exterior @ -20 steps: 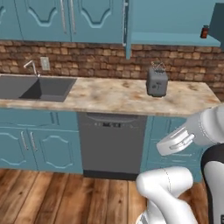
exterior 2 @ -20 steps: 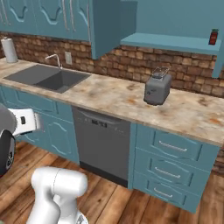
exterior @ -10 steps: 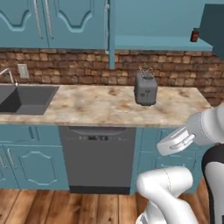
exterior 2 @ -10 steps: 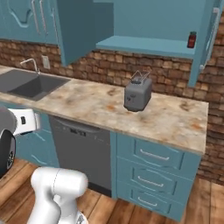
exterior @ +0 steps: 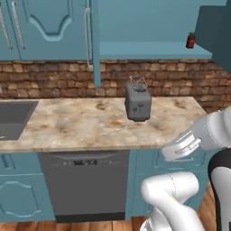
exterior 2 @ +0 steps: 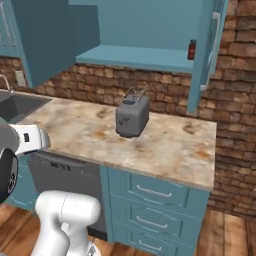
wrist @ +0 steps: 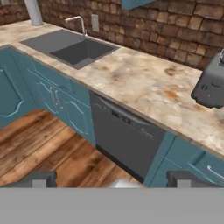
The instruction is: Collect the paprika, ketchup, and shaker from the cabinet and place them next to the stove.
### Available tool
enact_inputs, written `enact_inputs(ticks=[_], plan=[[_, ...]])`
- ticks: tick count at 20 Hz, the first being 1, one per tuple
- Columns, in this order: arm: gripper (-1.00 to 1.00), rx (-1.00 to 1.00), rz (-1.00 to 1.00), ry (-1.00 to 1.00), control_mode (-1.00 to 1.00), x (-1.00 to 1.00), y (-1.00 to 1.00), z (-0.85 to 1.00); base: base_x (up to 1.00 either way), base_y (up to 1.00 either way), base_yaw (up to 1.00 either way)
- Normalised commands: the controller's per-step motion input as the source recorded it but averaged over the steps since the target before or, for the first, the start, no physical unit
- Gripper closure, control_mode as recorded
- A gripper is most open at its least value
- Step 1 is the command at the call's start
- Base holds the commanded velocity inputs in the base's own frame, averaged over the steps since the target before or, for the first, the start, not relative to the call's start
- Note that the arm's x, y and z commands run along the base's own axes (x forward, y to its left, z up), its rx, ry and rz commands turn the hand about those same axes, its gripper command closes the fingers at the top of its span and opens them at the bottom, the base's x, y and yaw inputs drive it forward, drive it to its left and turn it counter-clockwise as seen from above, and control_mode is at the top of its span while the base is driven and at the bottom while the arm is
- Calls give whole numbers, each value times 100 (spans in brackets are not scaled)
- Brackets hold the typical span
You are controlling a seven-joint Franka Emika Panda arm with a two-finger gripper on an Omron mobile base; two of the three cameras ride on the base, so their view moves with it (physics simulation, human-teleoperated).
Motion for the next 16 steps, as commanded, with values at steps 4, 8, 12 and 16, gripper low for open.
enact_inputs(ticks=[4, 8, 12, 16], plan=[[-100, 0, 0, 0, 100, 0, 0, 0, 60, -22, -31], [-100, 0, 0, 0, 100, 0, 0, 0, 61, 0, -35], [-100, 0, 0, 0, 100, 0, 0, 0, 59, 1, -36], [-100, 0, 0, 0, 100, 0, 0, 0, 61, 13, -32]])
